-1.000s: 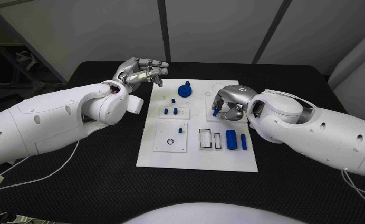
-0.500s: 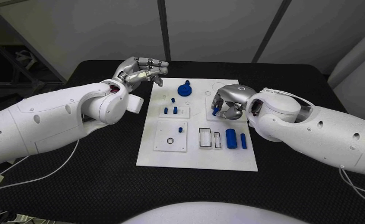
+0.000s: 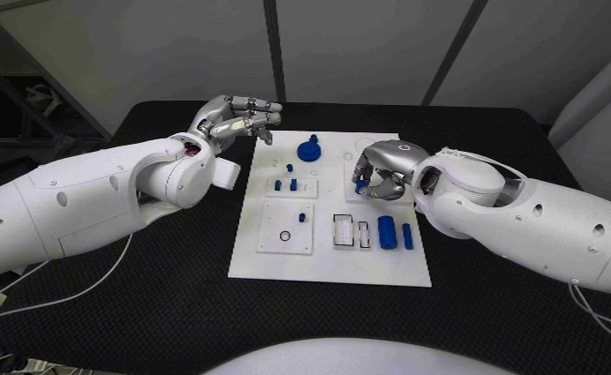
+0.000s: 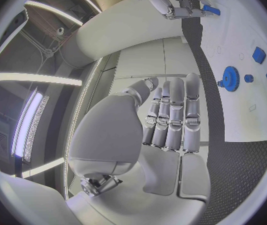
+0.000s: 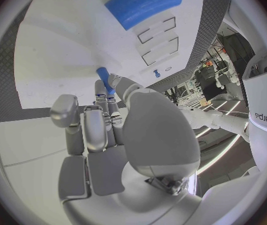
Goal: Assemble the parts on the task board
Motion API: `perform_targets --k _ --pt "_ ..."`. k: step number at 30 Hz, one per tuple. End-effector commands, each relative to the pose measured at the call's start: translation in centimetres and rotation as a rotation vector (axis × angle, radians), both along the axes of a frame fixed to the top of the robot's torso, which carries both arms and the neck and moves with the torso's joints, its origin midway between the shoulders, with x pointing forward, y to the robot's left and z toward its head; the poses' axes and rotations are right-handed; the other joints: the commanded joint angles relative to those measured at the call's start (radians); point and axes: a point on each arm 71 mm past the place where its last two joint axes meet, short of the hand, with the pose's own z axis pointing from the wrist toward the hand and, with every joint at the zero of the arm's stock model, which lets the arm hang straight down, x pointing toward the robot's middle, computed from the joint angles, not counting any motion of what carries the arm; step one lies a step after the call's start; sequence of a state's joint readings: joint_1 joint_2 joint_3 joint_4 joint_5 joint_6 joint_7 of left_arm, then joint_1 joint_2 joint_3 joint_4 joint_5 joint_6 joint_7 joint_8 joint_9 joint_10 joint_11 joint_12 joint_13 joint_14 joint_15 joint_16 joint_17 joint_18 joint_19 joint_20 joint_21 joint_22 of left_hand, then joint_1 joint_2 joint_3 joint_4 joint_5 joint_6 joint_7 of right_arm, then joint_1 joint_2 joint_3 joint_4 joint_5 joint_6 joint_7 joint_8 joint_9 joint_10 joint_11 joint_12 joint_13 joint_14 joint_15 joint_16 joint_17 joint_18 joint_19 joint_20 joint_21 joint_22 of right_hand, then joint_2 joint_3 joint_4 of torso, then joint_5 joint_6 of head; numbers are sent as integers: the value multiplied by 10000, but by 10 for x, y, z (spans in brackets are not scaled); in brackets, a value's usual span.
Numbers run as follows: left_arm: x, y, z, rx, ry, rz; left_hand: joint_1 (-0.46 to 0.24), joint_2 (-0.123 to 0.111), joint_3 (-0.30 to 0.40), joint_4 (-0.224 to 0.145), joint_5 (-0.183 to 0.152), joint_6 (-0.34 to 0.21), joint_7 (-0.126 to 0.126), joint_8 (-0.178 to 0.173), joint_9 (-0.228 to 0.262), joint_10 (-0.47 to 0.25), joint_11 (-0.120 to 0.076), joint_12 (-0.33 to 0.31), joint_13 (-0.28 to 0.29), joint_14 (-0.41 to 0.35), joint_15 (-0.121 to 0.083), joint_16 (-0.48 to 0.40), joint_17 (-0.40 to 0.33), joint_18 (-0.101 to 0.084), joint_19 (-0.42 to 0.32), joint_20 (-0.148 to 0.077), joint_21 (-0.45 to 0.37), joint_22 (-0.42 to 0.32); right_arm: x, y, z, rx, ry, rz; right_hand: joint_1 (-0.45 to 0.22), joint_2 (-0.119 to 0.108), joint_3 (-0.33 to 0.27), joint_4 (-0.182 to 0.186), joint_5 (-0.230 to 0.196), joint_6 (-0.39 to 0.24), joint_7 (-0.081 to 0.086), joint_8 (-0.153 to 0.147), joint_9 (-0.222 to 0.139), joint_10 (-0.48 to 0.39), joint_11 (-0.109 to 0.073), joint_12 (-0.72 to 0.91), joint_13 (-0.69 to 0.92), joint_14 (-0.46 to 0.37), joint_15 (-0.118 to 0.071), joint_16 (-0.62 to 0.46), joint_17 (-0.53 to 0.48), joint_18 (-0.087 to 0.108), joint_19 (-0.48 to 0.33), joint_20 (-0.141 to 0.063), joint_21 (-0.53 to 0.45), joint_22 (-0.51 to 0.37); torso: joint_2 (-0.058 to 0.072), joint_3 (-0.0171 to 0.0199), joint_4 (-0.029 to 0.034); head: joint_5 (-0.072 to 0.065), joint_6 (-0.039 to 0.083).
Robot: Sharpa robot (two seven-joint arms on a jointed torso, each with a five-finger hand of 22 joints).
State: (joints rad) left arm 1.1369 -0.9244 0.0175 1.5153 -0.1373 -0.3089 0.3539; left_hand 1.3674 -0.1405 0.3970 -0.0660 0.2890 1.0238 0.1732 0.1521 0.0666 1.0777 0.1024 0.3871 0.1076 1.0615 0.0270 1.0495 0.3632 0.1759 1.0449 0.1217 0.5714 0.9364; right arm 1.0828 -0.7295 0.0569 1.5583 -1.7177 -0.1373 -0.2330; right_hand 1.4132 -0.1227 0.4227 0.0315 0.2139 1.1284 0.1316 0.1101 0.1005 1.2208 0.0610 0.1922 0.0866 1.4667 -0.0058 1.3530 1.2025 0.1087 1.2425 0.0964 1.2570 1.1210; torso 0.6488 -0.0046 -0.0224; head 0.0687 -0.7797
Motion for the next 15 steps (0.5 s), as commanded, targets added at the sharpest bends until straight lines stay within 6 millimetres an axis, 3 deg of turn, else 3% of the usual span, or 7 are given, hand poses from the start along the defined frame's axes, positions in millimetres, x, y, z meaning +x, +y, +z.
perform_targets --k 1,9,15 --pt "0 -1 1 -54 -20 -85 29 38 -69 -13 -16 -58 21 -48 -2 -57 -7 58 17 -84 2 -39 -11 46 -62 24 -38 -16 -2 1 8 579 -462 -2 -51 151 18 59 -52 76 0 72 30 80 -6 48 17 411 -90 79 28 -36 96 9 59 22 -7 3 4 -2 17" --pt "1 0 0 -41 -10 -60 29 38 -69 -13 -16 -58 21 -48 -2 -57 -7 58 17 -84 2 -39 -11 46 -62 24 -38 -16 -14 -1 17 1185 -385 21 -64 157 8 70 -63 89 -4 75 34 88 -9 44 19 414 -94 89 40 -41 111 4 74 42 -8 -3 -4 13 55" --pt "1 -1 0 -43 -4 -70 29 44 -72 -12 -16 -59 21 -47 -1 -62 -7 65 18 -85 2 -39 -13 47 -63 25 -40 -16 -26 11 30 1815 -311 363 -70 159 4 75 -67 91 -5 75 35 89 -10 40 20 414 -95 89 38 -41 113 2 75 43 9 -1 4 18 67"
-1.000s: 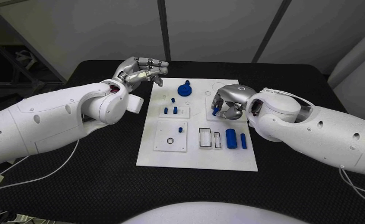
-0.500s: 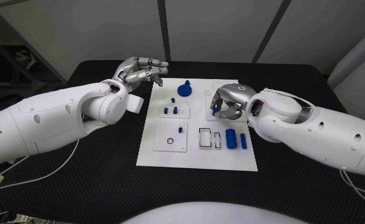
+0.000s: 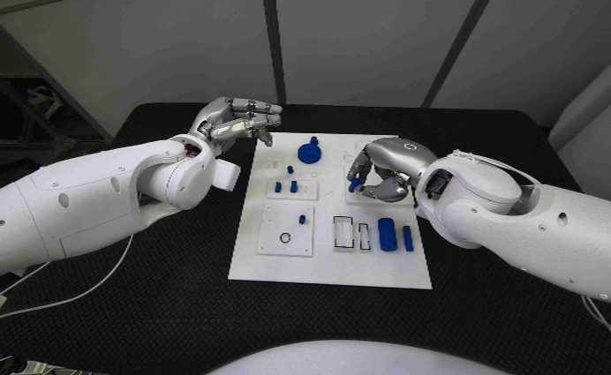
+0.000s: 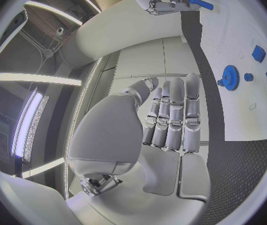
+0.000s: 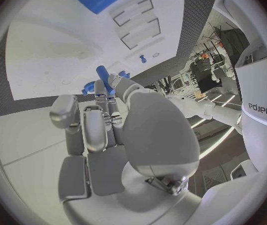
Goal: Assemble the parts on the task board
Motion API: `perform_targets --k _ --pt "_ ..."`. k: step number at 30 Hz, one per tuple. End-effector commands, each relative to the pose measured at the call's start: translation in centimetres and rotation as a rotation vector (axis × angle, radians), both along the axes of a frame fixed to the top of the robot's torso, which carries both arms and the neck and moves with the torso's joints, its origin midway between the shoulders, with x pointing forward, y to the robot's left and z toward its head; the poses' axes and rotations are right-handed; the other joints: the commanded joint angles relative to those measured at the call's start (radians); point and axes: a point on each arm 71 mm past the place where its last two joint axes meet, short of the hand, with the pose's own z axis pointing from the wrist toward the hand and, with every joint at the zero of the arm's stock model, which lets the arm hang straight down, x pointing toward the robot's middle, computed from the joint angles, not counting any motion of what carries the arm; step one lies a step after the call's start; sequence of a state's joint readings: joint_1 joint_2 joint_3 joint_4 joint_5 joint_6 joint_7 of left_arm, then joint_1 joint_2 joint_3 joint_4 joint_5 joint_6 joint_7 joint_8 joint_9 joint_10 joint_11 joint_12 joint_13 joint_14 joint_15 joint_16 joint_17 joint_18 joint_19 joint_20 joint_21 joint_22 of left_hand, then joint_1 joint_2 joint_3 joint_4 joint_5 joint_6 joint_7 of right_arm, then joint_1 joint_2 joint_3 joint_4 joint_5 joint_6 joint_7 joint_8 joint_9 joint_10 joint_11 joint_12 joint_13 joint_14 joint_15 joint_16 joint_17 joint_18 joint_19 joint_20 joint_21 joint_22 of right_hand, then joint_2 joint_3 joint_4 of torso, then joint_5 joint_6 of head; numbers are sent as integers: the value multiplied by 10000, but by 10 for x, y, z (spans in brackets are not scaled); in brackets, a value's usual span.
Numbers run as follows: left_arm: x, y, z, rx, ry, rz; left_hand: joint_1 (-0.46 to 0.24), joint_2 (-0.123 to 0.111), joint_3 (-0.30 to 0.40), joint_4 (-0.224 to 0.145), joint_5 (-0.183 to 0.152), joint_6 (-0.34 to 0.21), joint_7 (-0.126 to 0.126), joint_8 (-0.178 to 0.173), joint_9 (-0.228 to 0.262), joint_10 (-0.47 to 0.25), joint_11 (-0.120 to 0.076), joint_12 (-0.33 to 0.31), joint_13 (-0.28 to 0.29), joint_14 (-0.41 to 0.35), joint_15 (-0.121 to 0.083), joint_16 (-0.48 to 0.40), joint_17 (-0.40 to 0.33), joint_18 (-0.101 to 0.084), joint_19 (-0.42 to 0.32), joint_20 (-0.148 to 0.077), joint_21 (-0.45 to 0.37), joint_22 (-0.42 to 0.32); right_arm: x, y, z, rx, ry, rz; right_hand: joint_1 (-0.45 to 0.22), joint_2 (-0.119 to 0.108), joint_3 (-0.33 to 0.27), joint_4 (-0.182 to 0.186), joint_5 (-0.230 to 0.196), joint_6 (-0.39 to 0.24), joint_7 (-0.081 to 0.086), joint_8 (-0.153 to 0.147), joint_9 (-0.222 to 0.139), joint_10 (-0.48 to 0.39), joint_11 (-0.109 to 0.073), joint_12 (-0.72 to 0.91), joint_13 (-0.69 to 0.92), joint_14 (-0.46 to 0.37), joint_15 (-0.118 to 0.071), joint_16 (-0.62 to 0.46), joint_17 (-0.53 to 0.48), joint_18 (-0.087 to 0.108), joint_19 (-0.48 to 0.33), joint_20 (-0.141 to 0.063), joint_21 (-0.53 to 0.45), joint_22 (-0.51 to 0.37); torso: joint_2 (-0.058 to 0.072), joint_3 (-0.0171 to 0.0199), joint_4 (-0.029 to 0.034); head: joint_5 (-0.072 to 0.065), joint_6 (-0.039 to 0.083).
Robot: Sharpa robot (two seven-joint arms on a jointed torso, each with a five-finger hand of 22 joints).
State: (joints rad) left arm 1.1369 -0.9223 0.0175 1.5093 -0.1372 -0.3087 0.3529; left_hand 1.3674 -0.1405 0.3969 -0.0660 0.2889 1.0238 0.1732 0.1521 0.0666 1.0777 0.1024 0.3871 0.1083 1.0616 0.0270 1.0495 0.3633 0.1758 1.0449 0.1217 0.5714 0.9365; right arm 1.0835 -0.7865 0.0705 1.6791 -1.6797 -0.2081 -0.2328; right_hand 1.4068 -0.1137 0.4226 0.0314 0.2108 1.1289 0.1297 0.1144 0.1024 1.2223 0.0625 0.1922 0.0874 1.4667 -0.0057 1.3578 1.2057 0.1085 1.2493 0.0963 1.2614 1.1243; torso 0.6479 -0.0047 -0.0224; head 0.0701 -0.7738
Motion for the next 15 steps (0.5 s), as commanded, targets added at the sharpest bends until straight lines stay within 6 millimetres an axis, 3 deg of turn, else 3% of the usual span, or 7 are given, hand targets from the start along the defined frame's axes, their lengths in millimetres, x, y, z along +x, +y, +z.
perform_targets --k 1,8,15 --pt "0 -2 1 -62 -15 -107 31 59 -81 -11 -15 -61 22 -42 0 -74 -6 82 15 -89 4 -38 -20 50 -66 28 -45 -16 -7 10 9 823 41 182 -6 70 5 76 -36 86 14 33 17 75 -25 41 12 415 -96 41 6 -40 44 3 31 10 18 0 4 5 7" --pt "0 -4 1 -84 -15 -154 31 59 -81 -11 -15 -61 22 -42 1 -75 -6 82 15 -89 4 -38 -20 50 -67 28 -45 -16 -19 44 16 1370 181 1000 -5 71 4 76 -34 82 15 29 16 69 -25 33 11 414 -98 39 1 -38 40 1 26 3 14 -17 25 46 -42" --pt "1 -7 0 -110 -12 -216 31 59 -81 -11 -15 -61 22 -42 1 -75 -6 82 15 -89 4 -38 -20 50 -67 28 -45 -16 -30 81 12 1668 351 1935 4 89 9 76 -19 63 22 14 13 51 -22 10 7 415 -100 41 -3 -38 38 -5 24 0 25 -3 4 142 -60"
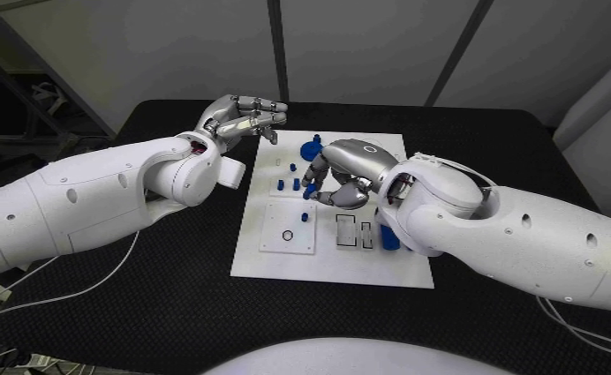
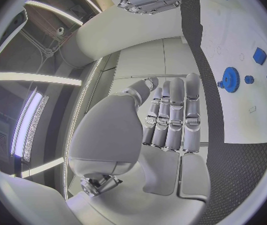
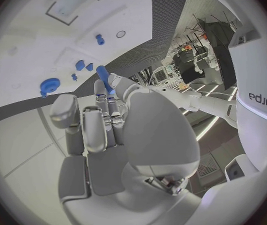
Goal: Assemble the parts on the task board
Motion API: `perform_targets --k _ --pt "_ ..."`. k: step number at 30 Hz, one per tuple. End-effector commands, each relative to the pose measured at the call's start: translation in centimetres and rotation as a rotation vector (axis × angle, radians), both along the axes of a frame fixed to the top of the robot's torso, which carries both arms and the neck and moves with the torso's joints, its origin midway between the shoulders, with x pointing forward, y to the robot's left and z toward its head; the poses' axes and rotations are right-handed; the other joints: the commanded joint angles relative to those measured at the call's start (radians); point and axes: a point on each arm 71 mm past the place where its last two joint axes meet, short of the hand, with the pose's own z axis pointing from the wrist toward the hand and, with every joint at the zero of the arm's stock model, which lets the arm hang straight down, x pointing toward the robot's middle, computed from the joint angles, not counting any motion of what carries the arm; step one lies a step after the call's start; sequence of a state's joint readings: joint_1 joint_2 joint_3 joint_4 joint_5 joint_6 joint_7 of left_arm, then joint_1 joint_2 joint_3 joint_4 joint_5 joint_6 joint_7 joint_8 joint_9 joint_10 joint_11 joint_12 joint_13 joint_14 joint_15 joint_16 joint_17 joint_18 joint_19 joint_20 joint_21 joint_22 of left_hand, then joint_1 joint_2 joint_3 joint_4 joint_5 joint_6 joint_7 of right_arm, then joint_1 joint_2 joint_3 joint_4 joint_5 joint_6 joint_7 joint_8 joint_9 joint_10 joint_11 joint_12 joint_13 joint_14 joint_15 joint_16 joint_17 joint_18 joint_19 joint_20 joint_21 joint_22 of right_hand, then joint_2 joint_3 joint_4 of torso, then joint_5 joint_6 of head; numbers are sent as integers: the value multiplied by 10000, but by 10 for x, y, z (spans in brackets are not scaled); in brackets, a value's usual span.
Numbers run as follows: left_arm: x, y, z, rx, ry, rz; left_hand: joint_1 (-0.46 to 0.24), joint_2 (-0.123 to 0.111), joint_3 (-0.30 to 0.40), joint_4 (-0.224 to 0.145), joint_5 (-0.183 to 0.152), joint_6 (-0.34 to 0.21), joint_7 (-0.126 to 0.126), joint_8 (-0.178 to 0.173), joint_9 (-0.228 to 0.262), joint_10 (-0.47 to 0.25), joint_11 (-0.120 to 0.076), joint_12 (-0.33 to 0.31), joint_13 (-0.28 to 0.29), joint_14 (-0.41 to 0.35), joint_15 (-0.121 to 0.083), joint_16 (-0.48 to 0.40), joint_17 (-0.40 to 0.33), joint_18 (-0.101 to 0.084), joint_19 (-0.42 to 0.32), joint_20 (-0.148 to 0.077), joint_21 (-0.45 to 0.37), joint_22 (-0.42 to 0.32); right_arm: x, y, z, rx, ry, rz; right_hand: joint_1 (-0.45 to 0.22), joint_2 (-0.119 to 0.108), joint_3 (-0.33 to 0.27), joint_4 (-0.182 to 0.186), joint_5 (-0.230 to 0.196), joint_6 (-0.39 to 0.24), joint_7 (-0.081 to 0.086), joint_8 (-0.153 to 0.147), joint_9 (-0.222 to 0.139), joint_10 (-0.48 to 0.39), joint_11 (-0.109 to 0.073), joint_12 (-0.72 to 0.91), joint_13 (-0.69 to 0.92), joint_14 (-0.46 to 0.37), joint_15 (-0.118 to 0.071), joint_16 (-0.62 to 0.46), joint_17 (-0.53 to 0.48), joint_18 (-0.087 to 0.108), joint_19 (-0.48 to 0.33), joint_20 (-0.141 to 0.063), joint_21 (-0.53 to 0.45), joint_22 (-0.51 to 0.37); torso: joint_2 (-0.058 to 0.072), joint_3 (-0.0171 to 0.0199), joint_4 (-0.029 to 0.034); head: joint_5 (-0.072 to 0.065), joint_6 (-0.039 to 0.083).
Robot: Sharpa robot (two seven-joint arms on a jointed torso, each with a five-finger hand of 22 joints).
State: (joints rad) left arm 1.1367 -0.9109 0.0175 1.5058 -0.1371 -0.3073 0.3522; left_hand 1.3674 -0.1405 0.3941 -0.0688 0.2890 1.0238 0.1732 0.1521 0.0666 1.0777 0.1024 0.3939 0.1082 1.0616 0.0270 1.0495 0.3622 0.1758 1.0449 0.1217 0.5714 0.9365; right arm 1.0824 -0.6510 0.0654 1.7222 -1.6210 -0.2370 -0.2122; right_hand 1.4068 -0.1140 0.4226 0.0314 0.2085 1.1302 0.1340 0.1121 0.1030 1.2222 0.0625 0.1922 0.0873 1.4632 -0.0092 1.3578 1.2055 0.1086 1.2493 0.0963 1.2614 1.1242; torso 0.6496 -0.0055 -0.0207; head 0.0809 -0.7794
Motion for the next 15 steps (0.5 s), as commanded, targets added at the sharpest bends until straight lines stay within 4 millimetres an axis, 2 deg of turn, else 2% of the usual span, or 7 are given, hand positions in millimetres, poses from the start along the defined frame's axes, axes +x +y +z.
perform_targets --k 1,6,15 --pt "0 -3 1 -80 -21 -148 31 59 -53 18 -15 -61 22 -42 0 -75 -6 15 17 -89 4 -38 -9 50 -67 28 -45 -16 -6 13 -4 295 104 494 4 93 10 76 4 50 -21 37 7 52 -22 9 8 450 -65 41 -2 -39 39 -5 25 2 11 3 -18 57 -12" --pt "0 -4 1 -96 -17 -187 31 59 -53 18 -15 -61 22 -42 0 -75 -6 15 17 -89 4 -38 -9 50 -67 28 -45 -16 -13 26 -16 174 347 859 6 97 11 76 8 46 -19 34 7 49 -21 5 8 449 -65 37 -9 -39 41 -7 27 5 13 5 -17 127 -53" --pt "1 -6 1 -110 -16 -219 31 59 -53 18 -15 -61 22 -42 0 -75 -6 15 17 -89 4 -38 -9 50 -67 28 -45 -16 -17 36 -40 -324 808 1131 42 105 17 48 45 29 -12 19 6 37 -18 -19 6 451 -65 47 0 -40 40 -12 26 3 11 10 -12 214 -127"
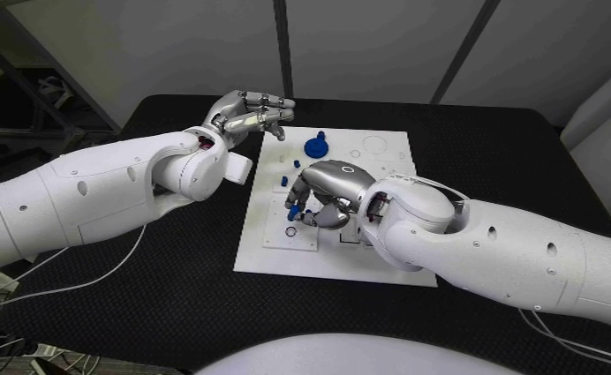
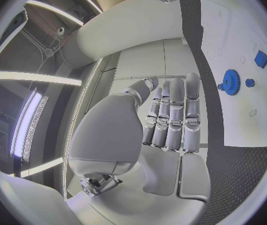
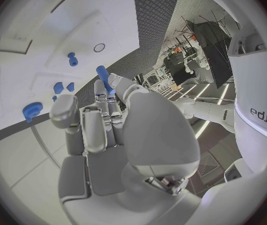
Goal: Assemble the parts on the task board
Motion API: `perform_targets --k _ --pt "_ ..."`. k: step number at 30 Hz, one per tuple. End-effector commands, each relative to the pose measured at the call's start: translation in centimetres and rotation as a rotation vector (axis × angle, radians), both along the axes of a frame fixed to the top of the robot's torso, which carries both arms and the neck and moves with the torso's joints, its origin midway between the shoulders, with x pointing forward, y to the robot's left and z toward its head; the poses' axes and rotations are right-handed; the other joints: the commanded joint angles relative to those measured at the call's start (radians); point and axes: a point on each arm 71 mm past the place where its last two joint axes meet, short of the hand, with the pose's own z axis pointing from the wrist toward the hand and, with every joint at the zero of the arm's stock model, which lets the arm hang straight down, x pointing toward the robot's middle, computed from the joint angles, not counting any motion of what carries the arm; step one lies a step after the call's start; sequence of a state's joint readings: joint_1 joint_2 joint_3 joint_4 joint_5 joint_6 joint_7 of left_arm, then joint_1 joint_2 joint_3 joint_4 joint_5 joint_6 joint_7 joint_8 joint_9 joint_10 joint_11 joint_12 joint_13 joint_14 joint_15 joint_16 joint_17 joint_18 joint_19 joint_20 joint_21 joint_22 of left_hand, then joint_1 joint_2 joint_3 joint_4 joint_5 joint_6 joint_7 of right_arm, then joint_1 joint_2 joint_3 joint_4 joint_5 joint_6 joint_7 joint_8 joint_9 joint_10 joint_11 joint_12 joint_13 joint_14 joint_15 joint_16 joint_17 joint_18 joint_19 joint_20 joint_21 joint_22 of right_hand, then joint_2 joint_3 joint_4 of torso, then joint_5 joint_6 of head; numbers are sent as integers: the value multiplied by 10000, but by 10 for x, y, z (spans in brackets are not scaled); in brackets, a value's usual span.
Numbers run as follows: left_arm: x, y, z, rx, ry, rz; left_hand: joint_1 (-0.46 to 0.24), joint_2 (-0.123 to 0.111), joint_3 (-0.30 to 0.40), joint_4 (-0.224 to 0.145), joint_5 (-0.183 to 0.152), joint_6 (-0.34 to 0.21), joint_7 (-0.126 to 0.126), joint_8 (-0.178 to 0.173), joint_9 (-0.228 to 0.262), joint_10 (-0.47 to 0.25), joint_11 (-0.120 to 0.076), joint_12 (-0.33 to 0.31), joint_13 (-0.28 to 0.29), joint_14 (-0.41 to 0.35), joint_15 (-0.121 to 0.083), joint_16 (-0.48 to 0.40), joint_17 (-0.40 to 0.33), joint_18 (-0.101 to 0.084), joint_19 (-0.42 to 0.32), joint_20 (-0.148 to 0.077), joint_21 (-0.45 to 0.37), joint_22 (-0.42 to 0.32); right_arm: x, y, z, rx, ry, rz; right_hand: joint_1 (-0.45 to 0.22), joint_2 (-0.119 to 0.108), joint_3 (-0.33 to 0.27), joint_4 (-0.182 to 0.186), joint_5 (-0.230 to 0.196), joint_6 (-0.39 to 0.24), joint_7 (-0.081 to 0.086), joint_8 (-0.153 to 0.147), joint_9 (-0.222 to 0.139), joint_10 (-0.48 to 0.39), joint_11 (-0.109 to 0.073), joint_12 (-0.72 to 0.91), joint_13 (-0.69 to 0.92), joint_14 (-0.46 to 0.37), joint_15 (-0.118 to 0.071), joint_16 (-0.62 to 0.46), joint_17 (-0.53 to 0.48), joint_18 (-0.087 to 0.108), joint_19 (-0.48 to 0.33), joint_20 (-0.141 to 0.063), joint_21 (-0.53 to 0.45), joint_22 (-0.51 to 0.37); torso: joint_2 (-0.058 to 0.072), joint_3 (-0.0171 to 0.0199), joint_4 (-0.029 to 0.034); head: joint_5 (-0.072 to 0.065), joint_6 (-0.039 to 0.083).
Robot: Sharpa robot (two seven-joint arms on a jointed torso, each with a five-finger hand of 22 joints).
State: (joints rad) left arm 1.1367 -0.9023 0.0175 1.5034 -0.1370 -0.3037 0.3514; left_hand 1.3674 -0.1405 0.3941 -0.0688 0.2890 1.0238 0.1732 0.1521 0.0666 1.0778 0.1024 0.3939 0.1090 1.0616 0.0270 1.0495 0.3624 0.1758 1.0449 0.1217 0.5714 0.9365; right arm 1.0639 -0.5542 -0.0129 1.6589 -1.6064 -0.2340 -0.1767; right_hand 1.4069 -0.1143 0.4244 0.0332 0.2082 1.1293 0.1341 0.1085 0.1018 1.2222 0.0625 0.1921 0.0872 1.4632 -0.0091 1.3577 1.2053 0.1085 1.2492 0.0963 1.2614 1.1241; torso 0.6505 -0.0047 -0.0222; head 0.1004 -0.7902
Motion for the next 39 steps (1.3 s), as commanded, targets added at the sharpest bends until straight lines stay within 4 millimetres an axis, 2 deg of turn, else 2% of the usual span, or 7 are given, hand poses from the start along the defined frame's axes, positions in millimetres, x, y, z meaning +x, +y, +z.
perform_targets --k 1,17,39 --pt "0 -2 1 -75 -29 -132 31 59 -53 17 -15 -61 22 -42 1 -75 -6 15 8 -89 4 -38 -11 50 -67 29 -45 -16 -1 3 -5 -113 123 234 46 109 0 27 56 36 -11 53 18 36 -17 -23 8 450 -65 48 0 -38 37 -13 24 1 1 3 1 33 -34" --pt "1 -3 1 -83 -20 -155 31 71 -64 18 -15 -65 23 -39 1 -89 -4 32 12 -94 6 -38 -18 52 -69 31 -49 -15 -1 8 -18 -399 249 394 63 120 3 13 99 30 -4 45 18 33 -11 -37 8 453 -63 58 13 -40 39 -15 26 4 -6 -3 -2 93 -118" --pt "0 -2 1 -79 -16 -149 31 71 -64 18 -15 -65 23 -39 1 -89 -4 32 12 -94 6 -38 -18 52 -69 31 -49 -15 3 7 -23 -791 262 335 66 122 1 8 116 30 -1 43 19 34 -9 -42 9 451 -62 56 6 -40 36 -16 24 1 -8 -12 5 89 -111"
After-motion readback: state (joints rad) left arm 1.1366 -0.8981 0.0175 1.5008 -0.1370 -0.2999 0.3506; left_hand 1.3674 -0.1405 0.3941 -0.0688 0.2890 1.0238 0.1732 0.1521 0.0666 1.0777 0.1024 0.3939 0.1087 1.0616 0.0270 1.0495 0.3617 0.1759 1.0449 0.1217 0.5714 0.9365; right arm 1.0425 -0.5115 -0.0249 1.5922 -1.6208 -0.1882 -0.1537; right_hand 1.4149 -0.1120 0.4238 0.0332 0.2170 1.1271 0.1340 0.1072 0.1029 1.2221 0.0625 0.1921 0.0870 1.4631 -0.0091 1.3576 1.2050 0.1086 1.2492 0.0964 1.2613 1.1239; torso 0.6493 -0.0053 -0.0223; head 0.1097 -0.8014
